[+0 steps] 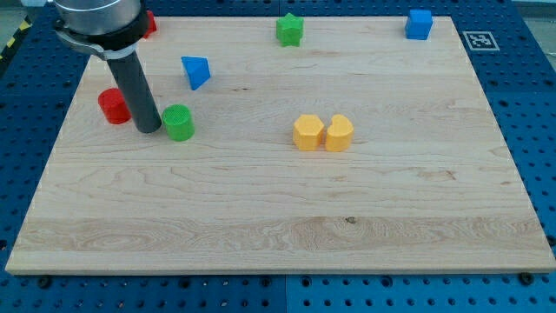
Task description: Keep yellow heart at center right of the board
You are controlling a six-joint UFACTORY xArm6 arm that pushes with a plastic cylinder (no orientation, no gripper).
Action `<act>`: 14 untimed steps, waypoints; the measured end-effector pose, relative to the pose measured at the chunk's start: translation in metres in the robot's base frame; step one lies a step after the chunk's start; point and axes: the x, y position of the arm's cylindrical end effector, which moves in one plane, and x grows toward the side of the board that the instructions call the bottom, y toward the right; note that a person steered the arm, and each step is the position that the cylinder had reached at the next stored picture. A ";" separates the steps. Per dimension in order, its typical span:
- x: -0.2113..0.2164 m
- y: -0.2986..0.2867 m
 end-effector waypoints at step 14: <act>0.003 0.260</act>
